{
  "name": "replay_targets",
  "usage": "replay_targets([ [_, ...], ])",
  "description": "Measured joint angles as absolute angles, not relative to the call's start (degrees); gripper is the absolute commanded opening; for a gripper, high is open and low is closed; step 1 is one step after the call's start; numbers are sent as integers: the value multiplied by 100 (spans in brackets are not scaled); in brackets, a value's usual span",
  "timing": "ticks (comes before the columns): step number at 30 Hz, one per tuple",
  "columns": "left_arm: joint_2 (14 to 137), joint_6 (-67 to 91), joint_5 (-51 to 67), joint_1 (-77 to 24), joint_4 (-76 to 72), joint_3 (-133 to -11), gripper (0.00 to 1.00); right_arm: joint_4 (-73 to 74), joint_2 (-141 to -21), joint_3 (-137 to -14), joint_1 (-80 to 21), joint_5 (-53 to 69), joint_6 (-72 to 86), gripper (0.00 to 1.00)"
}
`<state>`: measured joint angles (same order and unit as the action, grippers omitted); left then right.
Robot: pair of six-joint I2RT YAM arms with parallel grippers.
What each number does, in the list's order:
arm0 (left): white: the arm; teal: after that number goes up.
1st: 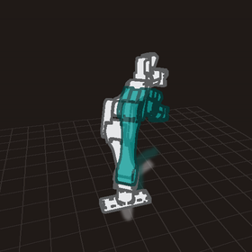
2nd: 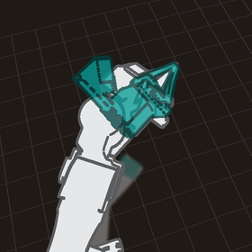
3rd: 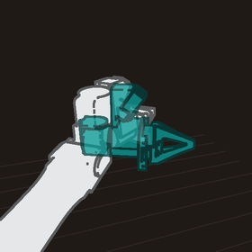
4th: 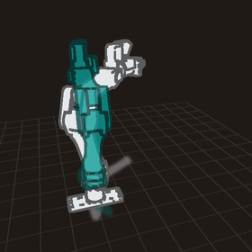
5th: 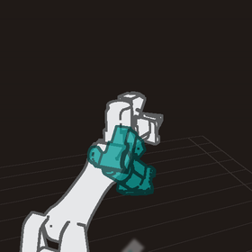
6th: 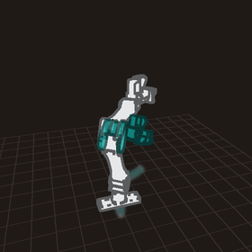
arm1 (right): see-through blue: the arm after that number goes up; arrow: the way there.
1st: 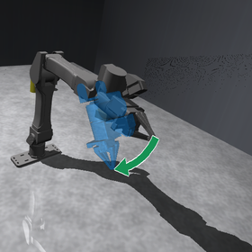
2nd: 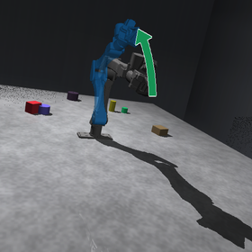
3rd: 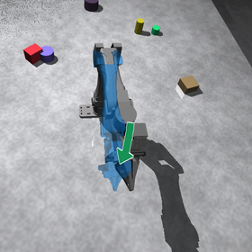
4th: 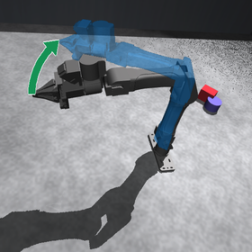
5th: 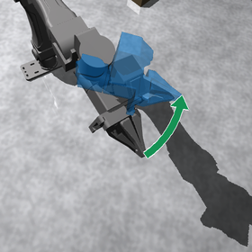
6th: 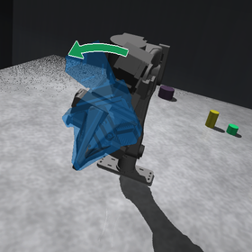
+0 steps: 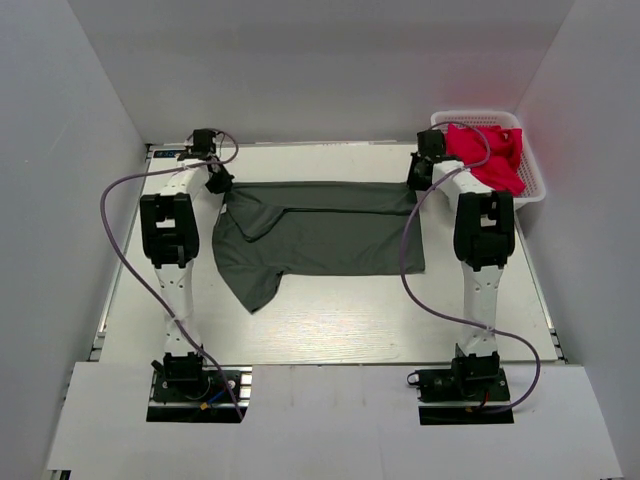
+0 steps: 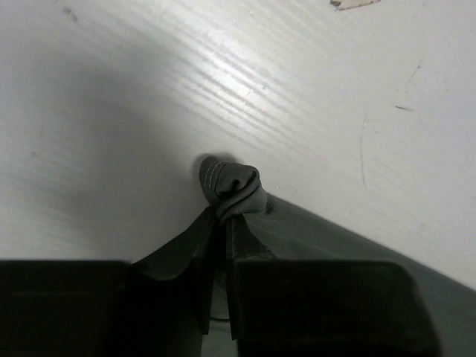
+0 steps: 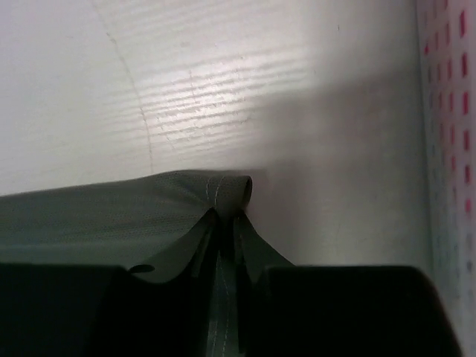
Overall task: Fold and stack the t-shirts
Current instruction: Fold the flattened tshirt in 1/3 of the way, then grap the side of the flattened tshirt closest away from the robot with both arms
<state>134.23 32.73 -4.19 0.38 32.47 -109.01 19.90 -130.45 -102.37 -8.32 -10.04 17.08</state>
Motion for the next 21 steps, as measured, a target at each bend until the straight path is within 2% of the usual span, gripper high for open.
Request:
replay_targets([
  [1, 13544, 3232, -388, 38, 3321, -11115, 32, 2036, -13076, -10370, -814, -947, 1660, 30],
  [2, 13618, 3192, -373, 38, 3382, -11271, 55, 2078, -13080, -10457, -799, -878, 1594, 33],
  [3, 13635, 3179, -353, 38, 3450, -11347, 79, 2106, -13050, -10527, -797, -836, 1553, 41],
  [4, 13618, 3076, -331, 38, 3489, -11356, 96, 2108, -13006, -10569, -792, -786, 1487, 44],
  [6, 13498, 3055, -259, 40, 3564, -11349, 100, 2121, -12825, -10558, -786, -696, 1363, 57],
  [7, 13378, 3037, -235, 40, 3599, -11301, 100, 2137, -12687, -10514, -786, -661, 1326, 67],
  [9, 12932, 2998, -213, 40, 3597, -10973, 100, 2088, -12189, -10193, -788, -567, 1232, 78],
  [10, 12645, 2985, -207, 40, 3570, -10750, 100, 2086, -11920, -10007, -788, -534, 1219, 88],
  [15, 10346, 3009, -226, 19, 3361, -8801, 100, 1839, -10119, -8650, -801, -279, 1238, 90],
  [21, 7330, 3411, 27, -54, 3061, -5933, 100, 1457, -8123, -6375, -799, 38, 1741, 90],
])
